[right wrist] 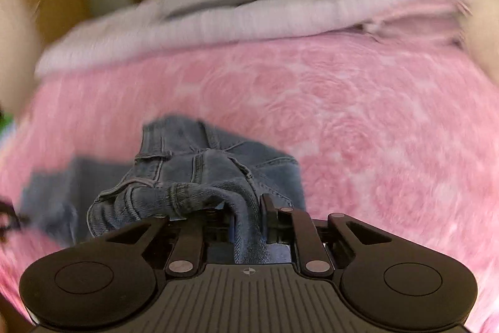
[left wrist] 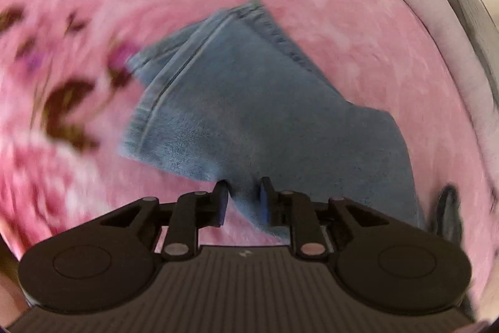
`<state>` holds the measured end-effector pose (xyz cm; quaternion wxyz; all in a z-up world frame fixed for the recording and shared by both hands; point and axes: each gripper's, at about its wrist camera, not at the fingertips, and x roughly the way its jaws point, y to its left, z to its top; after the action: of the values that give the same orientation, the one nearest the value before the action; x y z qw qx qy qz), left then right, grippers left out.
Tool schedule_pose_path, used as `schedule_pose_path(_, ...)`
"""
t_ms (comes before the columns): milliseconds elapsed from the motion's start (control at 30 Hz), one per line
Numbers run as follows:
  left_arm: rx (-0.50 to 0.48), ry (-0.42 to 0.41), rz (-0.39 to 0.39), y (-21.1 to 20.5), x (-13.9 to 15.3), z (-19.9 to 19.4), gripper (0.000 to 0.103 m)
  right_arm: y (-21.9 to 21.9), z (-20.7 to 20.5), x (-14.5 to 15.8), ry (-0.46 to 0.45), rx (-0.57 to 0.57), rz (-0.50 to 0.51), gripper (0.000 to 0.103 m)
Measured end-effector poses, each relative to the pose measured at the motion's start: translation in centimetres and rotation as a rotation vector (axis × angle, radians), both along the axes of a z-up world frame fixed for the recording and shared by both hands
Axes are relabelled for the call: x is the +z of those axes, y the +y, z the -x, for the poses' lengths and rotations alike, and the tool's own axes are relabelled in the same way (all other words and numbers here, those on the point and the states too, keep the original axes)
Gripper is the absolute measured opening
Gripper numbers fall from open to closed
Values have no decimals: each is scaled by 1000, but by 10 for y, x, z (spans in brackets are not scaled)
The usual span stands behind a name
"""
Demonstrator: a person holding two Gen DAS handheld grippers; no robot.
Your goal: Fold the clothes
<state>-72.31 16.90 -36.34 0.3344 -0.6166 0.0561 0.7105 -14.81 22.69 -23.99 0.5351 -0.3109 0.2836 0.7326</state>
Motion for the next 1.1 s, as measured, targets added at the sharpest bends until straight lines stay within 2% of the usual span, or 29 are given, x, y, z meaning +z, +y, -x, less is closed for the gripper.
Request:
schedule_pose_path(133,37,-23,-43,-10,13,-10,20,-8,33,-5,-175,131,-74,20)
schedule_pose_path(200,62,-62,-53,-18,15,-12,23,-10,39,-7,-216,163,-108,21)
schedule_pose_path(233,77,-79,-58,-23,15,-13,23,-12,40,-7,-212,174,-123,21)
schedule_pose_path(300,110,-65,-54,-27,15,-12,22,-14,35,-8,-173,190,-145,13)
schedule_pose_path(333,125,-50,-50,-29,16,-12,22,-9,30,-5,-128,185,-144,8)
schedule_pose_path(400,132,-19,-51,-30,22,-13,22,4,8,9,18,109,-132,6)
schedule_pose_path(433,119,-8,-59,-27,26,-16,22,15,-19,17,141,-4,-120,5)
schedule_pose_path(467,99,3,-69,-22,31,-20,22,23,-60,21,308,-199,-100,5)
schedule_pose_path(533,45,32,-96,-10,42,-32,22,16,-147,7,626,-690,-27,5)
schedule_pose_path(600,5,38,-115,-2,49,-44,22,-15,-207,-34,784,-1119,148,5)
schedule_pose_path(633,-10,33,-122,1,51,-51,22,-29,-230,-51,812,-1268,237,5)
schedule_pose_path(700,-38,21,-135,6,55,-63,22,-49,-252,-75,693,-1312,377,6)
schedule_pose_path(733,-37,8,-137,6,55,-67,22,-58,-255,-79,623,-1297,390,8)
schedule_pose_path(800,-37,-18,-134,4,53,-75,22,-67,-254,-79,512,-1229,395,11)
schedule_pose_path(867,-39,-38,-126,2,52,-83,23,-68,-247,-74,399,-1169,378,25)
schedule_pose_path(967,-21,-67,-106,-2,47,-91,24,-63,-227,-64,228,-1055,327,31)
schedule_pose_path(1033,5,-98,-103,-7,43,-95,25,-48,-212,-61,177,-918,304,34)
schedule_pose_path(1067,18,-113,-102,-10,41,-97,26,-41,-204,-61,191,-848,310,35)
schedule_pose_path(1100,31,-129,-96,-12,37,-98,26,-36,-201,-63,244,-809,323,36)
